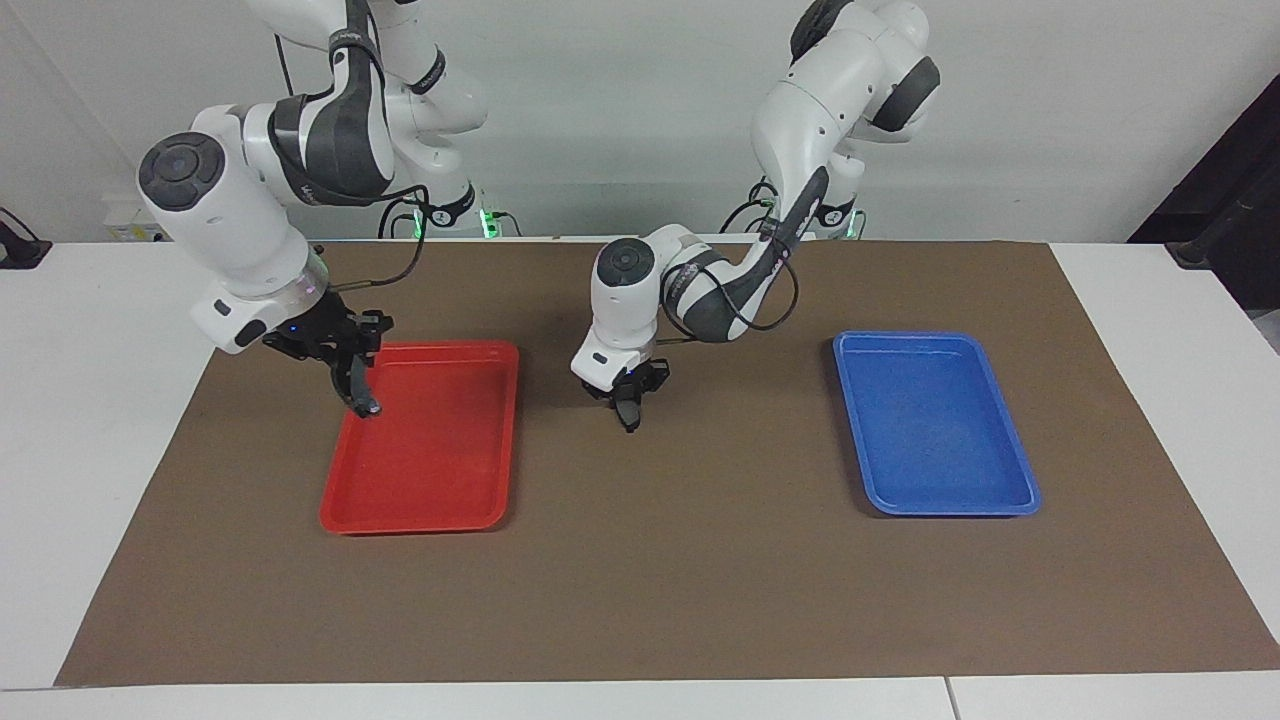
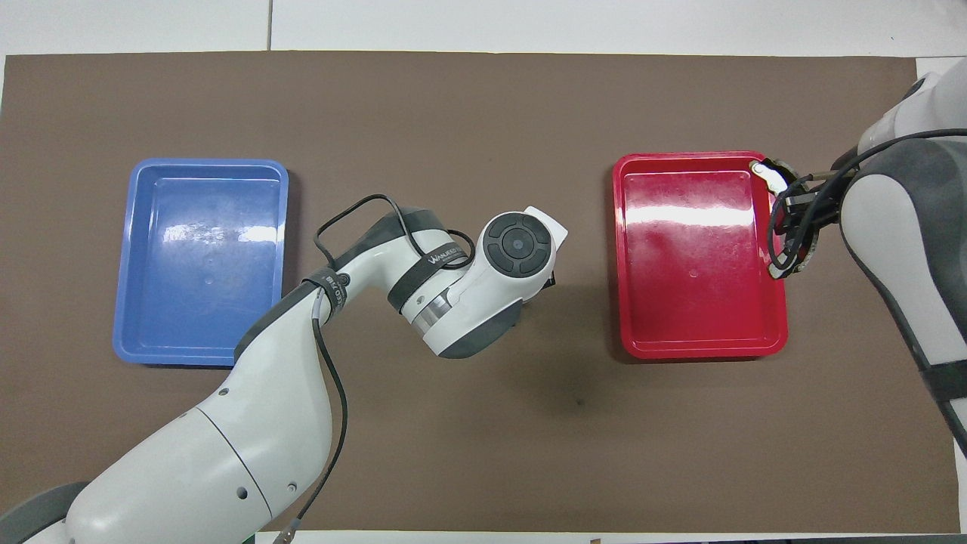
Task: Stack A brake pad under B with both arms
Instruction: 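Carry the dark pad with the left gripper toward the table center, then lower the pad onto the table center and open the left gripper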
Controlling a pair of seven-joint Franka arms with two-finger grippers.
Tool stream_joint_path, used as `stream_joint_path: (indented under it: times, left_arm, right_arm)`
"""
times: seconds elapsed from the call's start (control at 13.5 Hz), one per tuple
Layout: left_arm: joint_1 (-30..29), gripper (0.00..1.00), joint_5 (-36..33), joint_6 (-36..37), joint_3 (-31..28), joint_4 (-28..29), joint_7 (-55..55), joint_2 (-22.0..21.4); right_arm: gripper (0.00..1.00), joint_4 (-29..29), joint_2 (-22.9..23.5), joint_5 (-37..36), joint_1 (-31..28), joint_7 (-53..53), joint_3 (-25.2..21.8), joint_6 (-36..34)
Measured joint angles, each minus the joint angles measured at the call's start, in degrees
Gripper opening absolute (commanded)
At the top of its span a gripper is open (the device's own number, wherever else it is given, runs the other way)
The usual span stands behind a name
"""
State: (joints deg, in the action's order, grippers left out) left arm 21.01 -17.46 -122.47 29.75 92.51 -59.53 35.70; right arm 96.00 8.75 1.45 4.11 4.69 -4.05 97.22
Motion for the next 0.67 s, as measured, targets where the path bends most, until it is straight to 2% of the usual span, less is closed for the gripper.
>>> stream_joint_path:
  times: [0.22, 0.44, 0.67]
  left_arm:
    - [0.0, 0.51, -0.6, 0.0, -0.3, -0.8, -0.1, 0.4]
    - [0.0, 0.59, -1.9, 0.0, -1.0, -1.5, -0.1, 0.4]
    - [0.1, 0.73, -3.5, 0.3, -2.0, -2.3, -0.1, 0.4]
  right_arm:
    - [0.0, 0.0, 0.0, 0.0, 0.0, 0.0, 0.0, 0.0]
    - [0.0, 0.0, 0.0, 0.0, 0.0, 0.0, 0.0, 0.0]
    - [0.0, 0.0, 0.0, 0.0, 0.0, 0.0, 0.0, 0.0]
